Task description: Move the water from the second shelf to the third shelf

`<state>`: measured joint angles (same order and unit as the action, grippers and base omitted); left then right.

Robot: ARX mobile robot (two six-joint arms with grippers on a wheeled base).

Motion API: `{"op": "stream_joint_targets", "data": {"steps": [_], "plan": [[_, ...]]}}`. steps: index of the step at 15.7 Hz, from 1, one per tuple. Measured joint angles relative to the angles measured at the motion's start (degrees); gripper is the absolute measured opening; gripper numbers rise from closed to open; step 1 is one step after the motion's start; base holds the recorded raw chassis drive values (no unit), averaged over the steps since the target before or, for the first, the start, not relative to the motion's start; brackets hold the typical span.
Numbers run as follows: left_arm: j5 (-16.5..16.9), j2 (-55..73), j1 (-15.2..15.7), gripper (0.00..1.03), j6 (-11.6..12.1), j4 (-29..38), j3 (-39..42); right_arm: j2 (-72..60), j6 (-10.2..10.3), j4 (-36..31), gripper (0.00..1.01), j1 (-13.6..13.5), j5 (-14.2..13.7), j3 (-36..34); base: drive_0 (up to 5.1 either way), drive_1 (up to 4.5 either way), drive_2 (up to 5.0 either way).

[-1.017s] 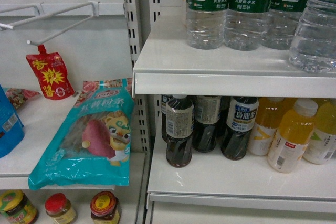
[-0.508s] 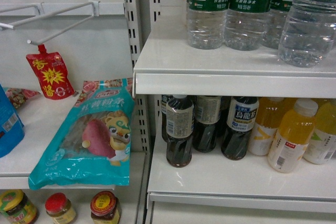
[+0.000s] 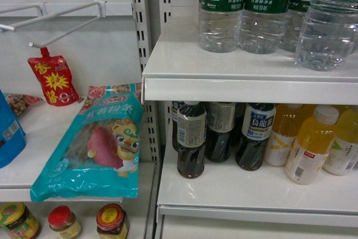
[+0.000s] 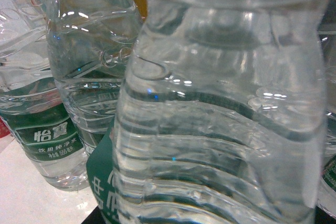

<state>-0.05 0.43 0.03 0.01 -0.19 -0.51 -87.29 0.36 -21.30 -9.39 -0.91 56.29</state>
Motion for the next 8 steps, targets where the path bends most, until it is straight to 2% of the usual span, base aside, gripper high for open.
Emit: {"op": "stream_joint_targets", "data": {"steps": [2, 3, 7, 8], "plan": [[0.0, 0.0, 0.0, 0.98, 0.0, 0.0, 0.0, 0.0, 0.0, 0.07, 0.41, 0.02, 0.07, 0.0, 0.0, 0.0, 0.0], [0.0, 0.0, 0.0, 0.98, 0.0, 0.0, 0.0, 0.0, -0.11, 0.26, 0.47, 0.02, 0.07, 0.0, 0.0, 0.0, 0.0], [0.0, 0.0, 0.0, 0.98, 0.0, 0.0, 0.0, 0.0, -1.07, 0.59, 0.93, 0.04, 0.02, -0.02, 0.0, 0.0, 0.0], [0.02, 0.0, 0.0, 0.98, 0.0, 0.0, 0.0, 0.0, -1.36, 0.72, 1.0, 0.07, 0.02, -0.02, 0.0, 0.0, 0.0]]}}
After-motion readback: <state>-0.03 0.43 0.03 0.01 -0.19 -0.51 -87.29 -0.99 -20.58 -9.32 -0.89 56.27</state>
